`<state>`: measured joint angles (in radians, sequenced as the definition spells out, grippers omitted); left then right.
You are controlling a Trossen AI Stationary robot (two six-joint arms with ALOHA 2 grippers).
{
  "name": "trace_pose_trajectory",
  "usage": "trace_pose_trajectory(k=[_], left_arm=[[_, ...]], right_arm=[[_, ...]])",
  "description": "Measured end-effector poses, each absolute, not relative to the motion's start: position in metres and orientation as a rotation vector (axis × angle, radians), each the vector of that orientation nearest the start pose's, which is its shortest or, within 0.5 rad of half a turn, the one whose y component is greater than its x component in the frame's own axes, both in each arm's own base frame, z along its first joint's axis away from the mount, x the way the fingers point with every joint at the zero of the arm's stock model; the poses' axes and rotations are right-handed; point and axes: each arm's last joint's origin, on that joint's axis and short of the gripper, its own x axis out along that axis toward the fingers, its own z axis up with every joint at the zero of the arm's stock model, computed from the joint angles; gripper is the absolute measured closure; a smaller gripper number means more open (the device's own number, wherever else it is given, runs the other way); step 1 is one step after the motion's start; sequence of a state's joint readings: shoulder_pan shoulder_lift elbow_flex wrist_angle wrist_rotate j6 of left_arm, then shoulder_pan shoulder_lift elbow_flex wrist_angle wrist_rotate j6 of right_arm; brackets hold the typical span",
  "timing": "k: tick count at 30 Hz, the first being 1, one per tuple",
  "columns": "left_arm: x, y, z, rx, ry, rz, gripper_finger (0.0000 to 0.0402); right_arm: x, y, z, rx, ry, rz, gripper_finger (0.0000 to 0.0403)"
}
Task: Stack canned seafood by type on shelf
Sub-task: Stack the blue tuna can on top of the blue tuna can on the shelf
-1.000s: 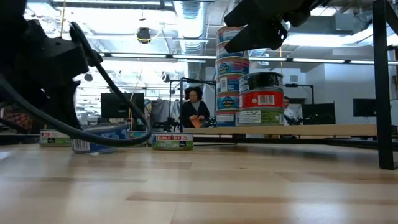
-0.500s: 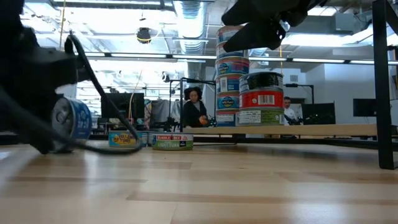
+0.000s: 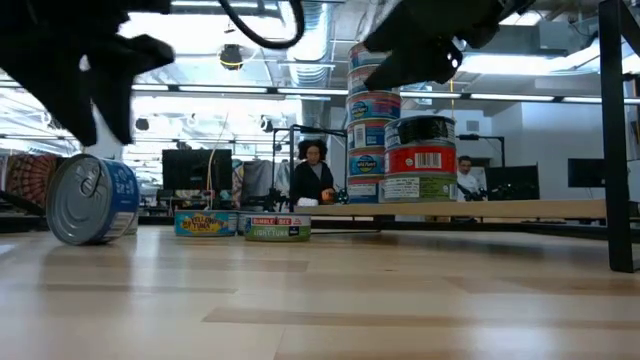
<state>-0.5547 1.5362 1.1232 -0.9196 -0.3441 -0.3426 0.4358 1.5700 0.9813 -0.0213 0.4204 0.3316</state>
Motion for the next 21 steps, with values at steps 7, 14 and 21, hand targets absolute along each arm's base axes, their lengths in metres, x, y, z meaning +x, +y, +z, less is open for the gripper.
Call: trace_pose_trajectory(k=[7, 14, 21], left_arm=[[0.262, -0.094, 0.23, 0.269, 1.322, 0.001, 0.0117], [0.264, -0.06, 0.226, 0.137, 1.444, -0.094, 0.0091], [0.256, -0.054, 0.211, 0.148, 1.514, -0.182, 0.0098]], right_arm=[[0.304, 0.13, 0.222, 0.077, 0.62, -0.041, 0.0076], [0.306, 0.131, 0.222, 0.081, 0.613, -0.038, 0.0076], [0.306, 0.131, 0.222, 0.081, 0.614, -0.037, 0.0076]])
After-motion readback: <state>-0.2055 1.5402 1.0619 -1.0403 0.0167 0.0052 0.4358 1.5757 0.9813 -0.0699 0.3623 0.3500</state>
